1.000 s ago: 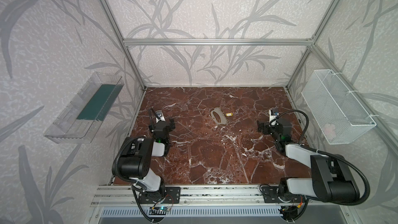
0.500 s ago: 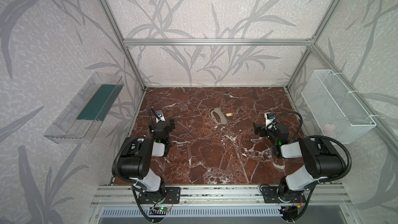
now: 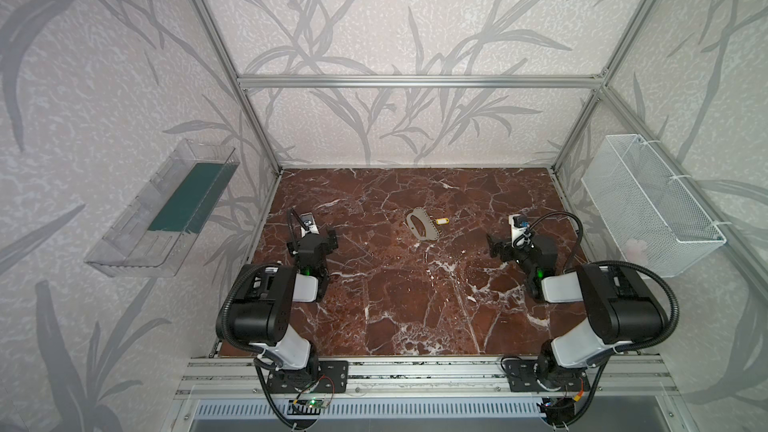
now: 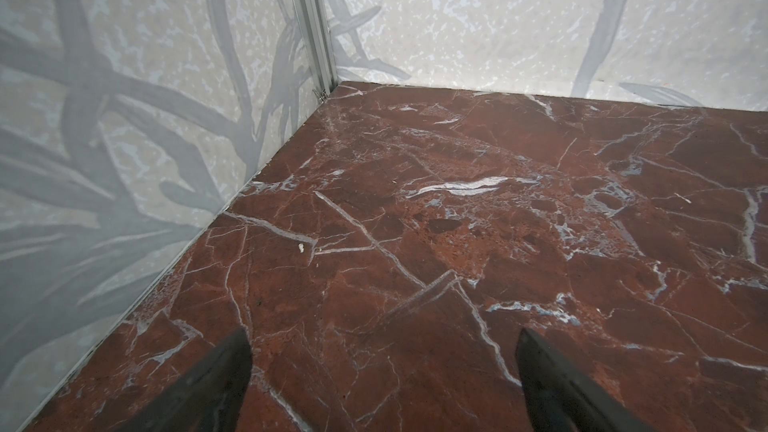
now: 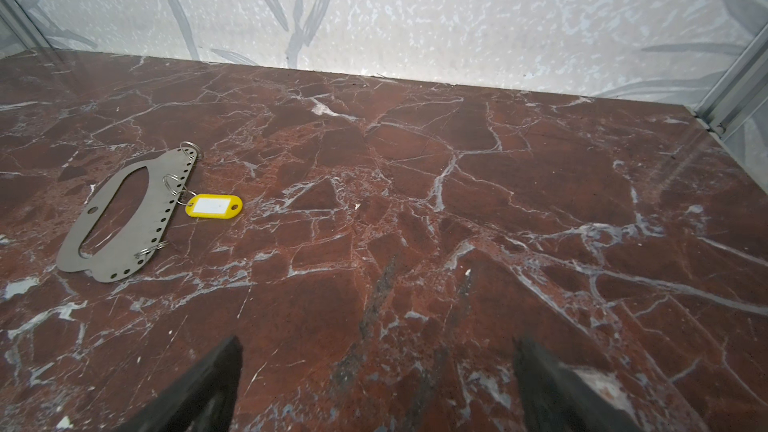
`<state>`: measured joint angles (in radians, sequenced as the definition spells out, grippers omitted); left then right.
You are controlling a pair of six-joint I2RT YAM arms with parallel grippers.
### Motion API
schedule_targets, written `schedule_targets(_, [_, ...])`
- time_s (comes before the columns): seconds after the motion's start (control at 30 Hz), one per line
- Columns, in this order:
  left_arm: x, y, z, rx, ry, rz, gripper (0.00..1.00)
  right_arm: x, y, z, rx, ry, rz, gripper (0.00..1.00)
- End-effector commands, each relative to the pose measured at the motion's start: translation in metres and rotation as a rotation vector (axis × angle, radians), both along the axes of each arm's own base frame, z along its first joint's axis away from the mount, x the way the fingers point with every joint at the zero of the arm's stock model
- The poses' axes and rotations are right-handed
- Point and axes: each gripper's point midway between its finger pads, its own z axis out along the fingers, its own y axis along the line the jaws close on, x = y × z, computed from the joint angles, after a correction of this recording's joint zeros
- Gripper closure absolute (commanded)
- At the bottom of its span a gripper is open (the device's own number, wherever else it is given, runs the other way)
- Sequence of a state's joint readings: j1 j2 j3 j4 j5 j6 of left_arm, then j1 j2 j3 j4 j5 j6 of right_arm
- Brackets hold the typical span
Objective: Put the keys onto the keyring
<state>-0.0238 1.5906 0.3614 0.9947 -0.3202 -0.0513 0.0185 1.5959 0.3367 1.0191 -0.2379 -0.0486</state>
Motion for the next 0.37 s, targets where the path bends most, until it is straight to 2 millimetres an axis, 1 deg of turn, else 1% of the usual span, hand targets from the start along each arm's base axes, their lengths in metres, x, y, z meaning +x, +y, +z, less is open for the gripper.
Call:
schedule_targets(0.0, [0.0006, 0.0003, 0.0044, 0.011, -0.006, 0.001, 0.01, 0.0066, 0.0055, 0.0103, -0.025, -0.033, 0.026, 0.01])
schedule_targets(0.33, [0.0006, 0.0002, 0.0044, 0.011, -0.007, 0.001, 0.01, 0.0065, 0.0071, 0.0091, -0.033, -0.030, 0.025, 0.01])
